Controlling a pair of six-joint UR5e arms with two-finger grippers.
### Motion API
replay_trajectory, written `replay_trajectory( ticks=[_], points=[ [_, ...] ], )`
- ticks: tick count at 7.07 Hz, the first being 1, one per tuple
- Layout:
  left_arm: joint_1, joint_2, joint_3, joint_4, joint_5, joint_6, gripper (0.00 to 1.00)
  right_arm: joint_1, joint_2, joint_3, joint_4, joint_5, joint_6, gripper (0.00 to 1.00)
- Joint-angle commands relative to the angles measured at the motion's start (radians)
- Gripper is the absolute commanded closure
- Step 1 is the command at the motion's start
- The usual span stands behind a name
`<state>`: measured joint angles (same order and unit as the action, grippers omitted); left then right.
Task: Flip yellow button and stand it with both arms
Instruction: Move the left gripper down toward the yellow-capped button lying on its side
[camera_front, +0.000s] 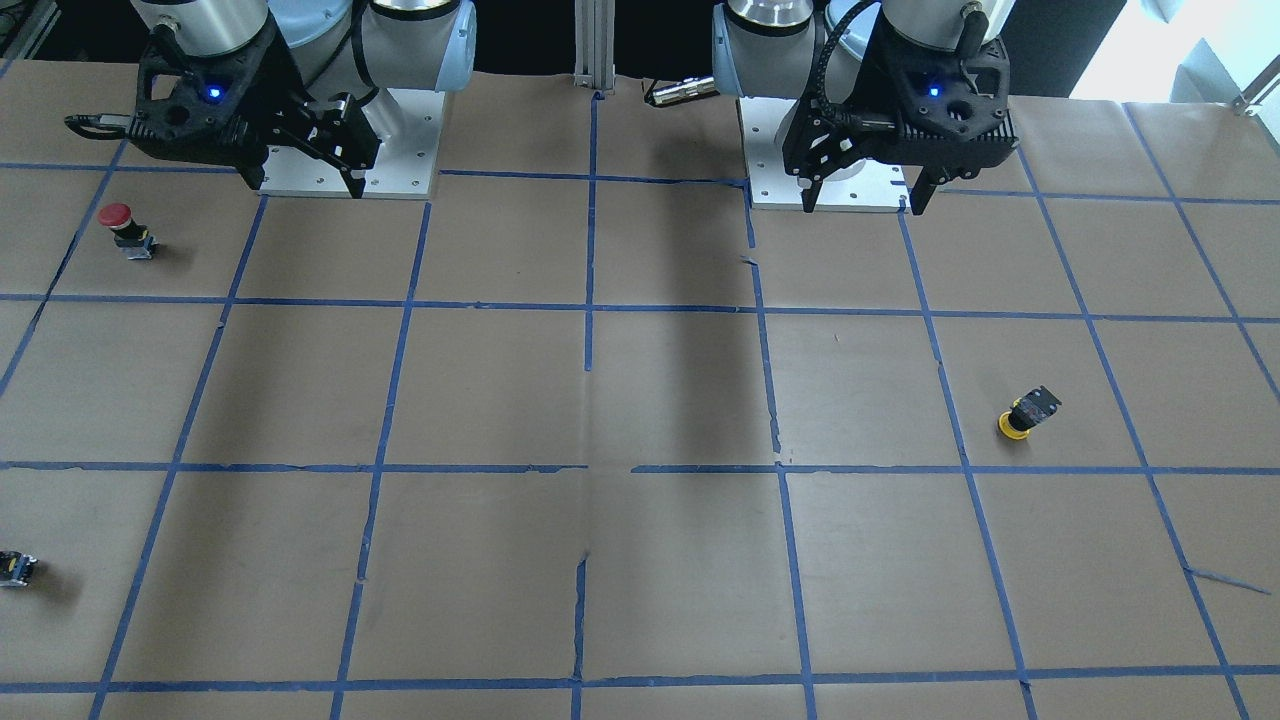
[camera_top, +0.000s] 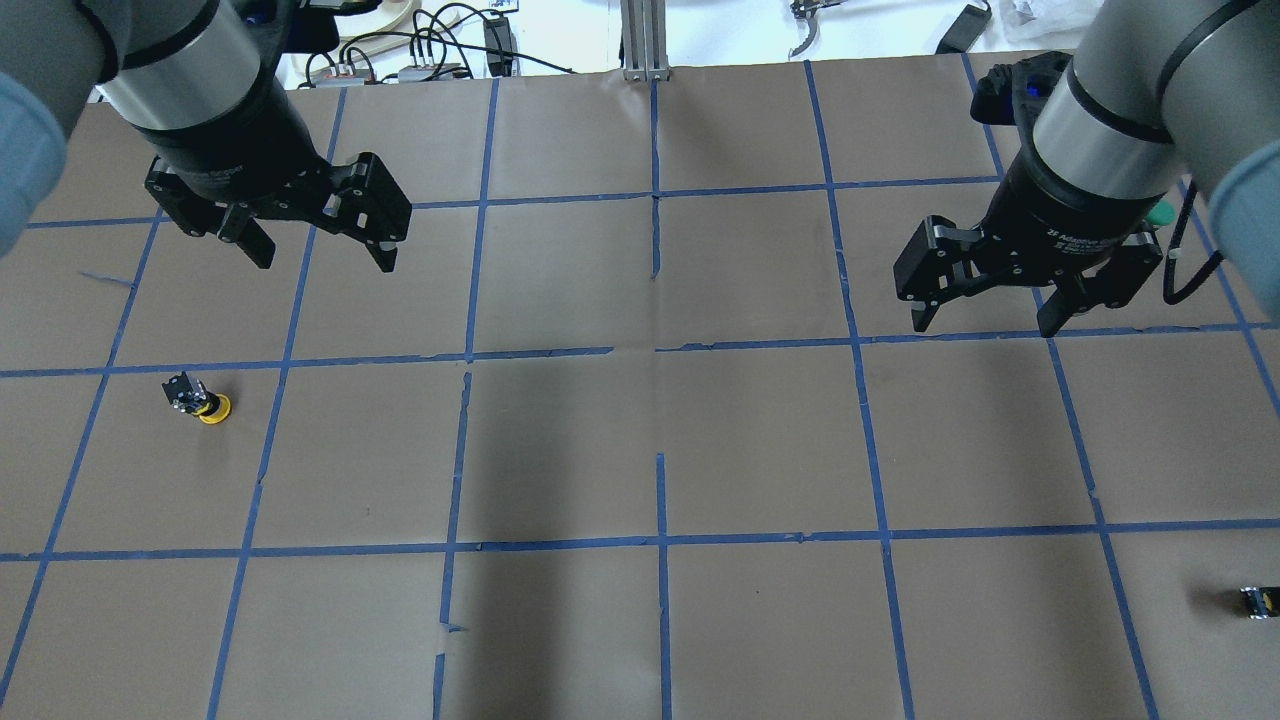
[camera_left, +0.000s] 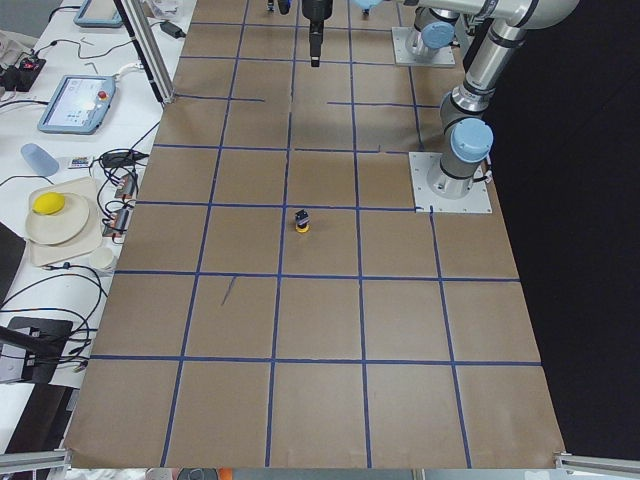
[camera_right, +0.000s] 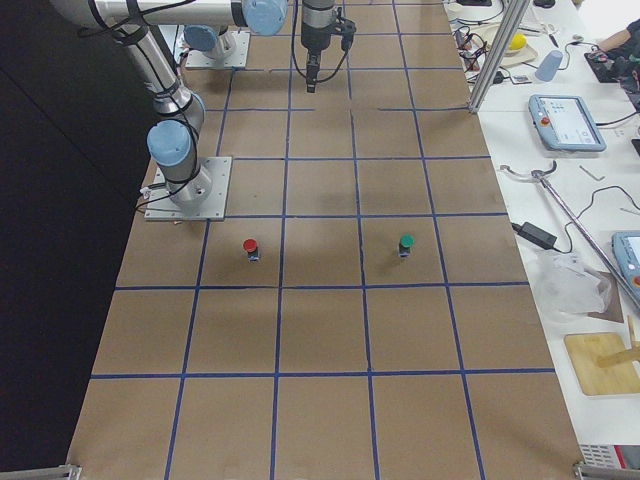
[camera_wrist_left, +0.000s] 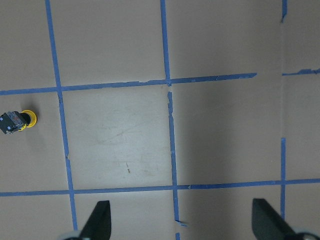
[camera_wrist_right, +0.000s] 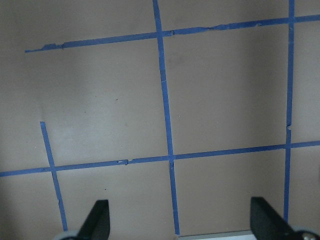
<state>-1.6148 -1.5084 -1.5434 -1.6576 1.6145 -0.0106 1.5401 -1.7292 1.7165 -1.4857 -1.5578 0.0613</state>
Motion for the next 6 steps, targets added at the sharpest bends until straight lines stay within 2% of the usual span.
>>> replay_trajectory(
  ticks=[1, 3, 5, 6],
  points=[
    [0.001, -0.001, -0.003, -0.002, 0.005, -0.006, 0.0, 0.0, -0.001, 0.0, -0.002, 0.001, 0.0, 0.0],
    [0.025, 0.005, -0.041, 0.001, 0.005, -0.012, 0.0, 0.0, -0.003, 0.0, -0.002, 0.002, 0.0, 0.0],
    [0.205, 0.004, -0.087, -0.004, 0.005, 0.045, 0.01, 0.0, -0.003, 0.0, -0.002, 0.002, 0.0, 0.0],
    [0.313, -0.006, -0.145, 0.059, 0.004, 0.084, 0.04, 0.0, -0.004, -0.001, -0.002, 0.002, 0.0, 0.0]
  ],
)
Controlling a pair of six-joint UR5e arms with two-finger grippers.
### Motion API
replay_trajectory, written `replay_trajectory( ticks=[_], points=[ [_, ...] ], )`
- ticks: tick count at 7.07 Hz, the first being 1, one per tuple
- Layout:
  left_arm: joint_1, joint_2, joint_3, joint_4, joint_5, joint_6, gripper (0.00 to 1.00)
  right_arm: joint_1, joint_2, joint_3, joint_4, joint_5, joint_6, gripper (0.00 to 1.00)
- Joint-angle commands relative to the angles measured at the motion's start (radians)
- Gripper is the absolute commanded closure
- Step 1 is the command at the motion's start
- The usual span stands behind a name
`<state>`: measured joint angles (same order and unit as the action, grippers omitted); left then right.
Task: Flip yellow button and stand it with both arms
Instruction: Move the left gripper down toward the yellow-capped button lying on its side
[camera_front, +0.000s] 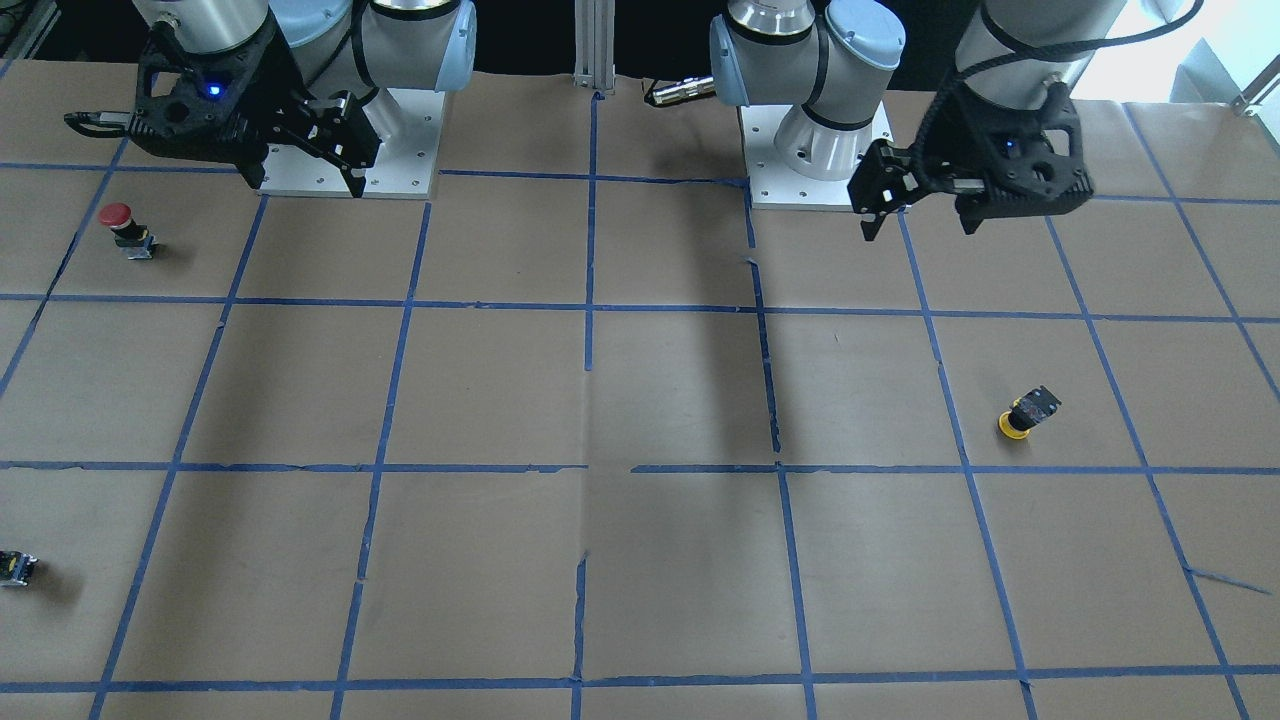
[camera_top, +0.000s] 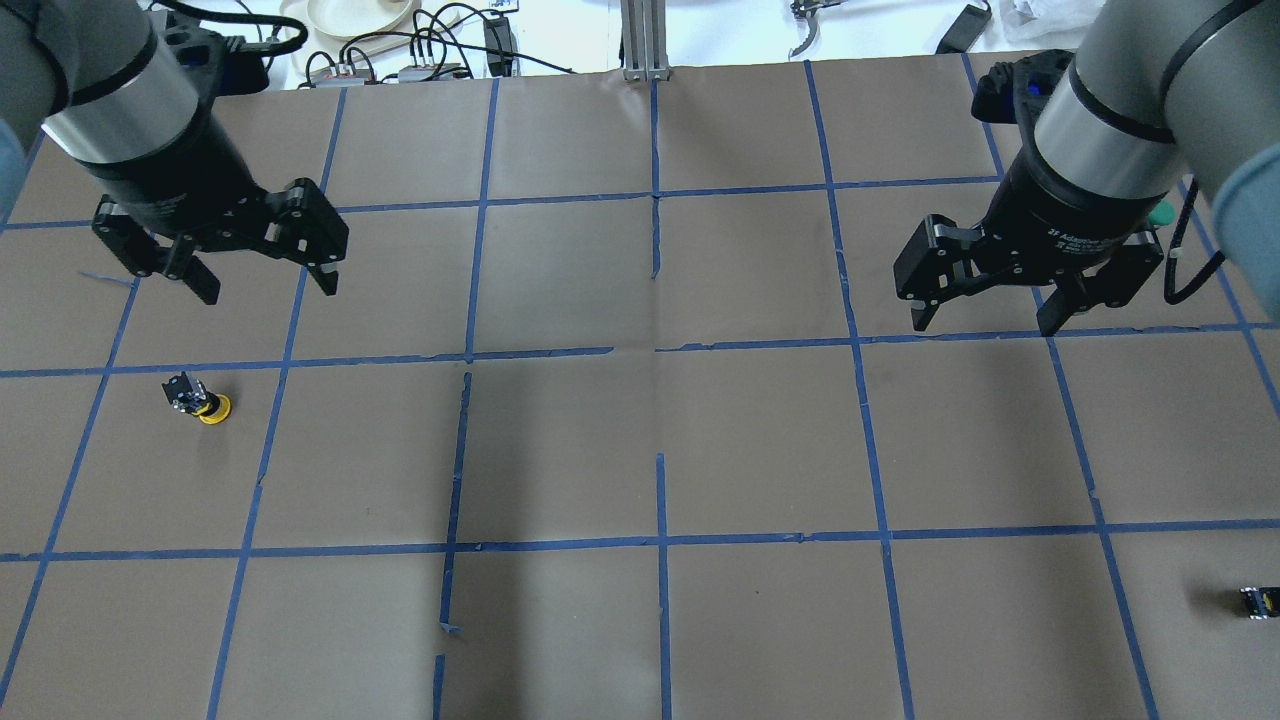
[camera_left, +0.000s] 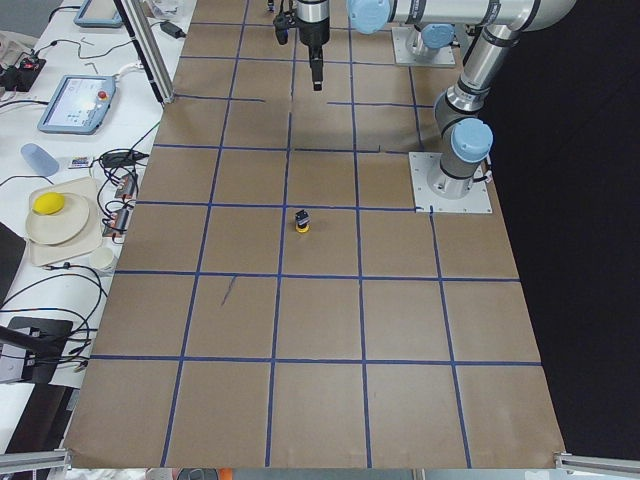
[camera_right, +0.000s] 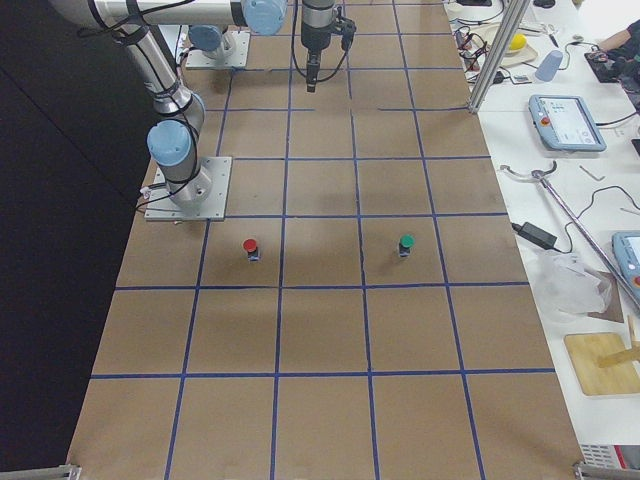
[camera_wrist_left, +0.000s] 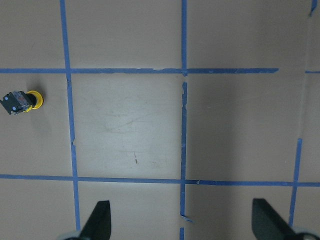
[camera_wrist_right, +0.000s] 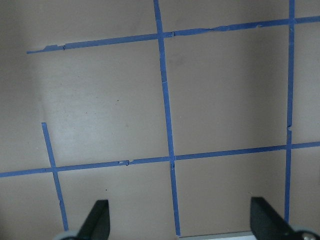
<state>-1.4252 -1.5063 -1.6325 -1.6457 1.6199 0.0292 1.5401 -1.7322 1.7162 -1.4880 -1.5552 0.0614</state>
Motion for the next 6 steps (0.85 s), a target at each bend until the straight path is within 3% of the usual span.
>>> replay_trajectory(
  ticks=[1, 4, 6],
  points=[
    [0.226, -0.02, -0.122, 0.084, -0.003, 0.177, 0.06, 0.0, -0.001, -0.001, 0.0, 0.0, 0.0, 0.0],
    [0.31, -0.07, -0.359, 0.468, -0.003, 0.548, 0.05, 0.0, 0.0, -0.001, -0.006, 0.0, 0.0, 0.0],
    [0.37, -0.129, -0.403, 0.559, -0.002, 0.978, 0.02, 0.0, -0.001, 0.002, -0.006, 0.0, 0.0, 0.0]
  ],
)
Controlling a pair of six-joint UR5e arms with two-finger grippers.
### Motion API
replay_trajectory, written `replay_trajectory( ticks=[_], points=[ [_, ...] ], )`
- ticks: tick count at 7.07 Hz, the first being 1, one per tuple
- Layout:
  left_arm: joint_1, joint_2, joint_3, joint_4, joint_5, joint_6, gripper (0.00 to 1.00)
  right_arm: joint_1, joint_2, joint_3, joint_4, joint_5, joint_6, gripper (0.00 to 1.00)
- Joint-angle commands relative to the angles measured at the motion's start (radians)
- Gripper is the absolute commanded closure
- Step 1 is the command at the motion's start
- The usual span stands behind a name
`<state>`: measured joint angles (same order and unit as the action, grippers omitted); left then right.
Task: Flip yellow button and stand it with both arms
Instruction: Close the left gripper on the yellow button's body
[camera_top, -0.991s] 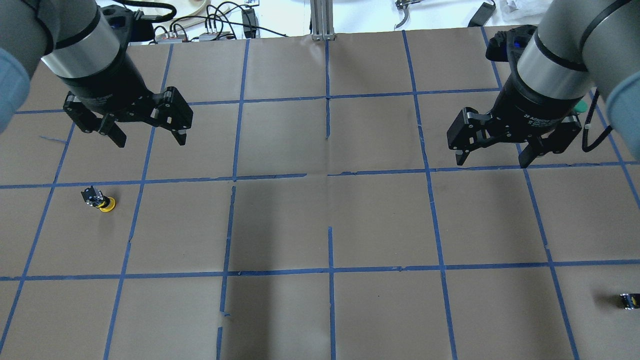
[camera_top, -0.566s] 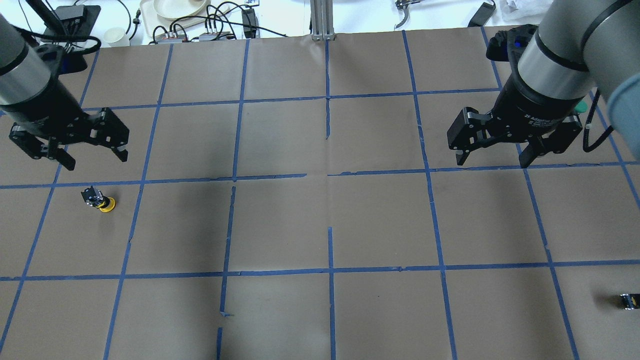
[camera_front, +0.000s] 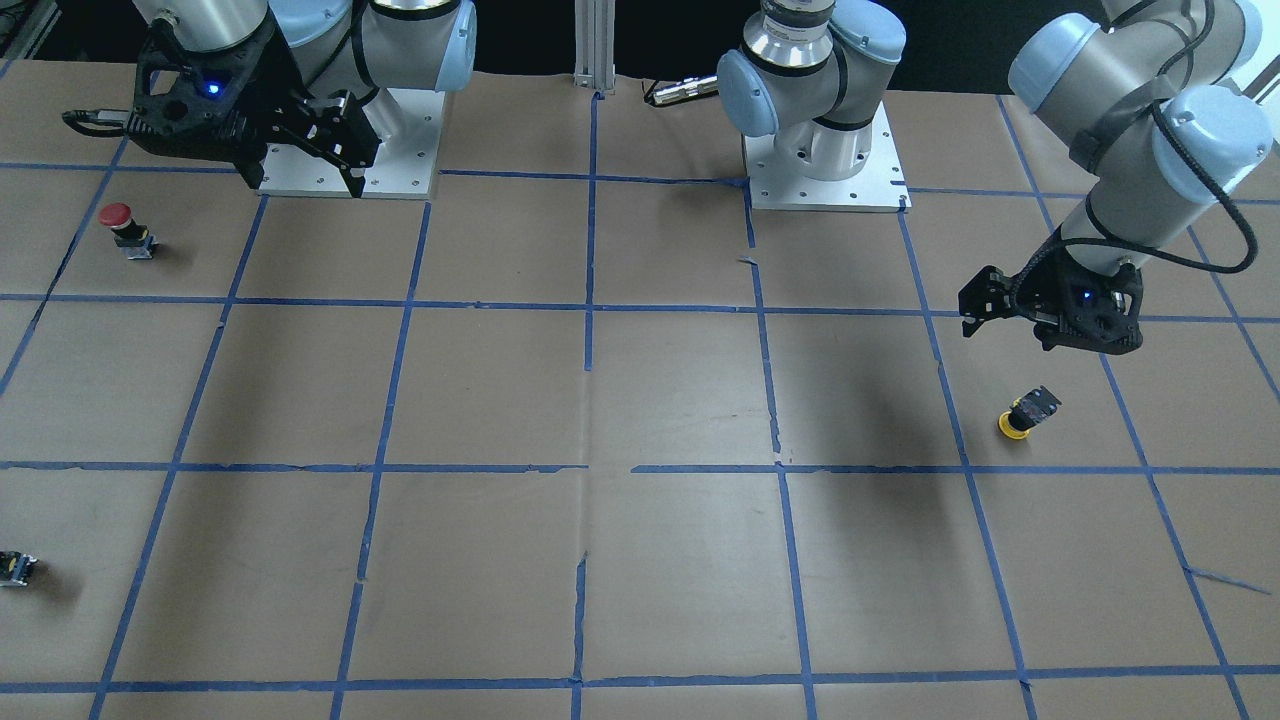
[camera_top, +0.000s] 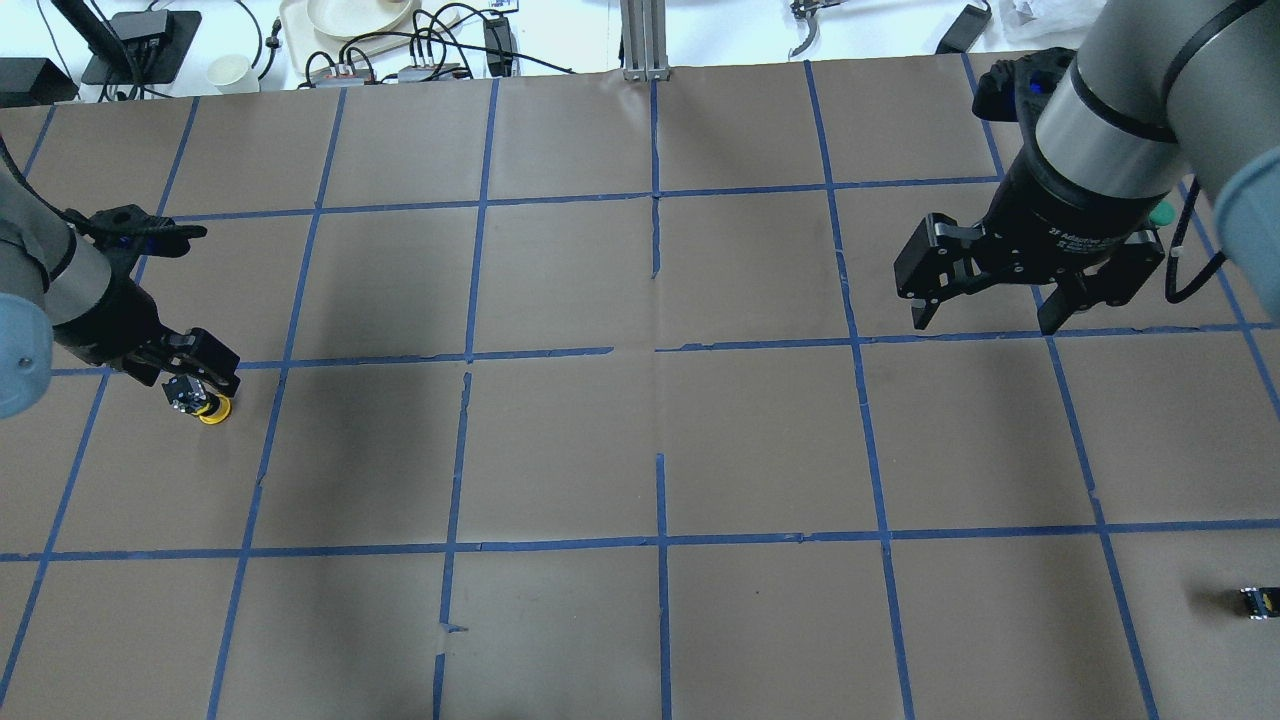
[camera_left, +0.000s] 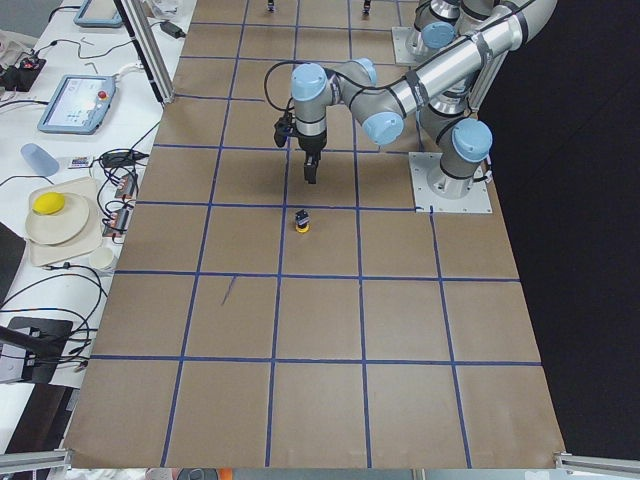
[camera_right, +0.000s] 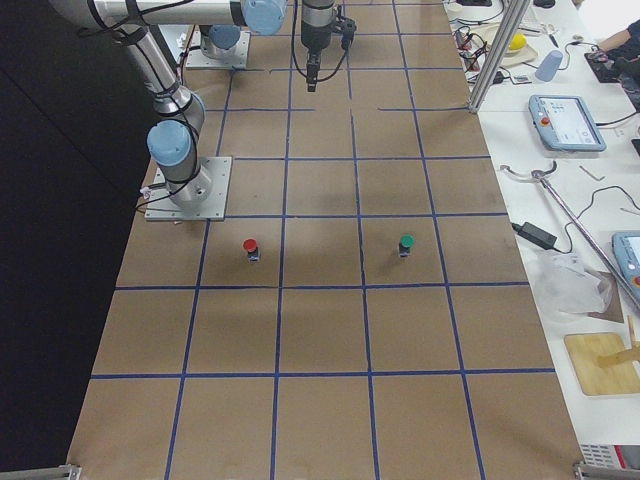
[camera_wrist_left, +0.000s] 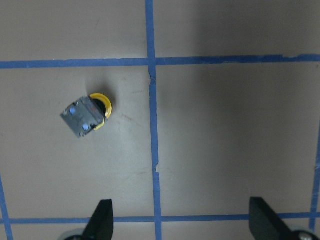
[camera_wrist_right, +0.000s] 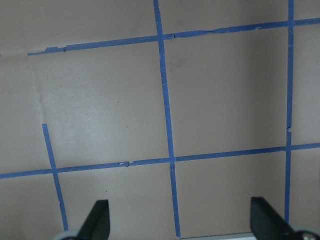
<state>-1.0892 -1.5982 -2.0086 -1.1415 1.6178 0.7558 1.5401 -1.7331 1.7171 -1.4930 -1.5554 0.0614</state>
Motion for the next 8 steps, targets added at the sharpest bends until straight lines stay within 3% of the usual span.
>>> replay_trajectory(
  ticks=[1, 3, 5, 8],
  points=[
    [0.064, -0.093, -0.027, 0.157, 0.001, 0.495, 0.02, 0.0, 0.001, 0.001, 0.0, -0.002, 0.0, 0.0],
    [0.12, -0.187, -0.029, 0.282, -0.01, 0.824, 0.02, 0.0, -0.002, 0.004, 0.0, -0.002, 0.0, 0.0],
    [0.126, -0.236, -0.026, 0.335, -0.015, 0.861, 0.05, 0.0, -0.002, 0.001, -0.001, -0.002, 0.0, 0.0],
    [0.121, -0.229, -0.025, 0.316, -0.022, 0.849, 0.26, 0.0, -0.002, 0.001, 0.0, 0.0, 0.0, 0.0]
  ],
)
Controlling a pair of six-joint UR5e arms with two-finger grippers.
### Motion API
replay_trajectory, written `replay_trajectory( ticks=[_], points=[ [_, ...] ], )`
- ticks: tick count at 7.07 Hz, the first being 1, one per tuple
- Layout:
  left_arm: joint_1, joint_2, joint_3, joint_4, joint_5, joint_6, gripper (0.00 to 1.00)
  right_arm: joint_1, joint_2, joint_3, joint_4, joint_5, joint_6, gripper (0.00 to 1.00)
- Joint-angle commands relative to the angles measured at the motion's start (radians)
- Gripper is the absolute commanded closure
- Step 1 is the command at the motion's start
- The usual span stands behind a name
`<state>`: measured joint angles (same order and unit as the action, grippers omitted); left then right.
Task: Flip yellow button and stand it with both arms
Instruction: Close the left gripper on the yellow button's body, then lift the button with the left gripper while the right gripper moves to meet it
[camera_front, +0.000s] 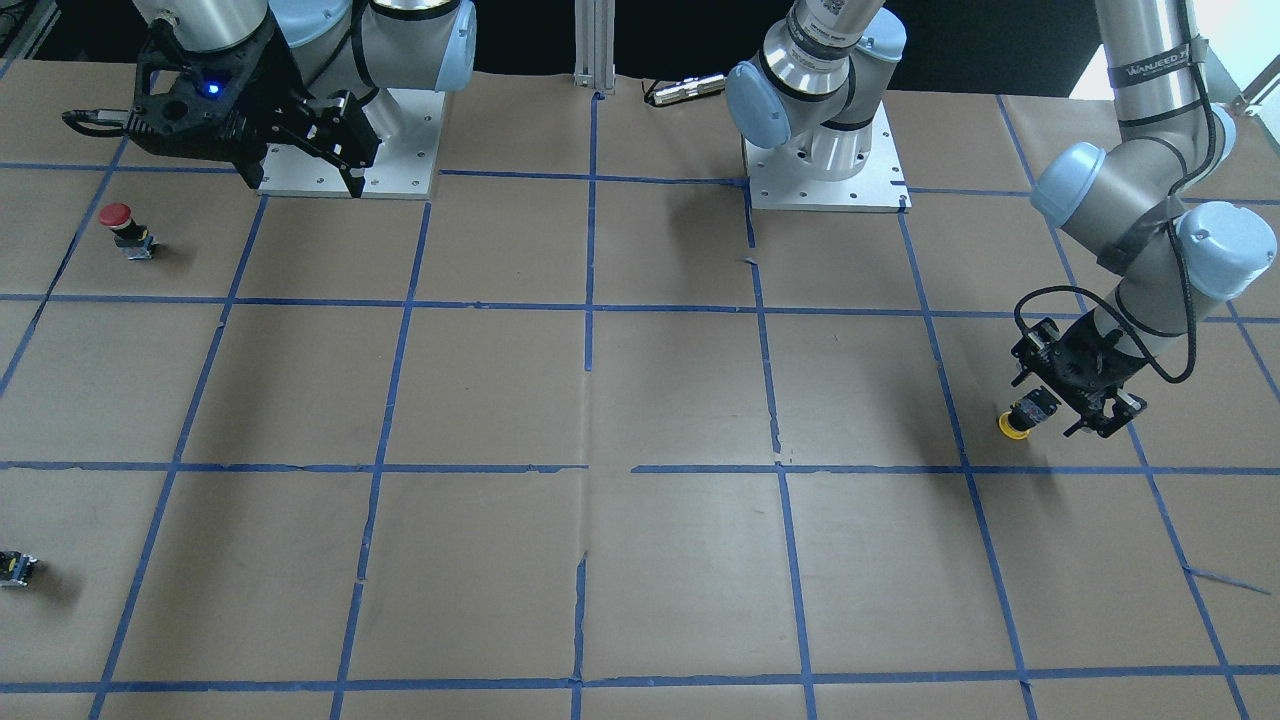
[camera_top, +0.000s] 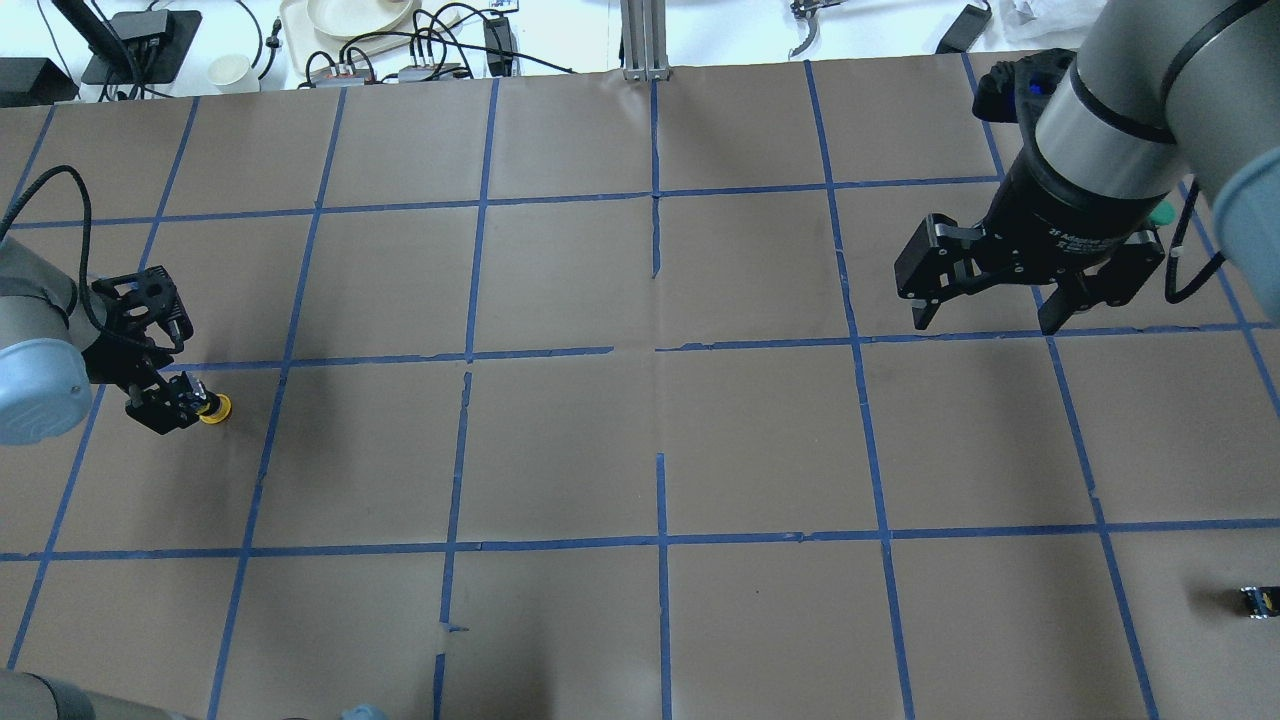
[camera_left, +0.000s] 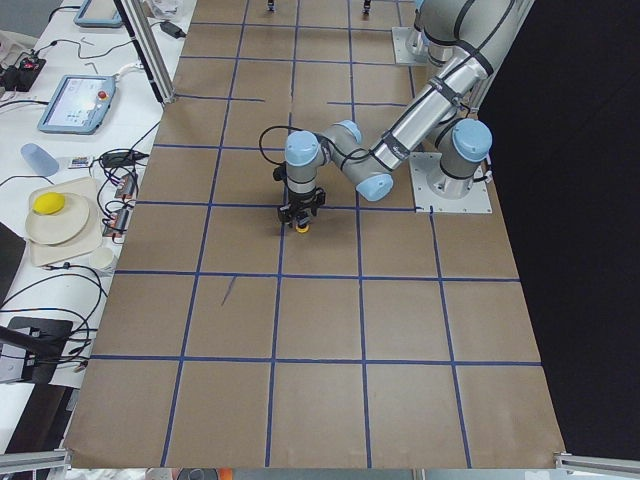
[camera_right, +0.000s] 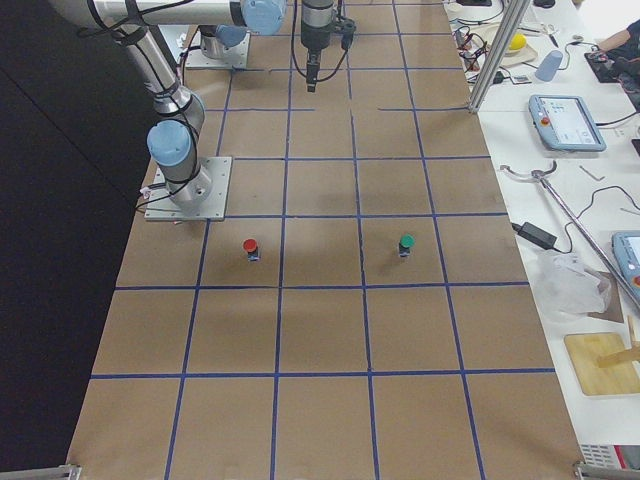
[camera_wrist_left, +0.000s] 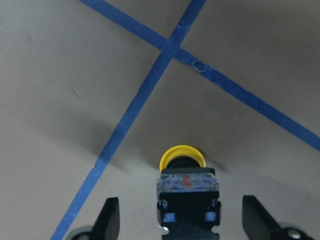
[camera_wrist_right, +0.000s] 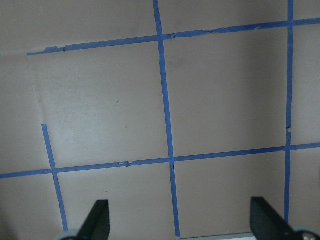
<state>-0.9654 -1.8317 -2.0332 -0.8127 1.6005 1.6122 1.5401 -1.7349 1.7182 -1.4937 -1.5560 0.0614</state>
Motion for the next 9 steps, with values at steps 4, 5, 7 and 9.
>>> replay_trajectory(
  ticks=[4, 5, 7, 9],
  points=[
    [-0.007, 0.025, 0.007, -0.037, -0.024, -0.008, 0.58, -0.001, 0.001, 0.009, -0.01, -0.012, -0.012, 0.0],
    [-0.007, 0.023, 0.008, -0.037, -0.024, 0.0, 0.69, -0.003, 0.003, 0.0, -0.014, -0.013, -0.015, 0.0],
    [-0.019, 0.052, 0.011, -0.039, -0.036, 0.018, 0.84, -0.009, 0.0, -0.003, -0.016, -0.006, -0.017, 0.0],
    [-0.032, 0.152, 0.005, -0.241, -0.442, 0.019, 0.86, -0.011, -0.014, -0.003, -0.014, -0.016, -0.018, 0.0]
  ],
)
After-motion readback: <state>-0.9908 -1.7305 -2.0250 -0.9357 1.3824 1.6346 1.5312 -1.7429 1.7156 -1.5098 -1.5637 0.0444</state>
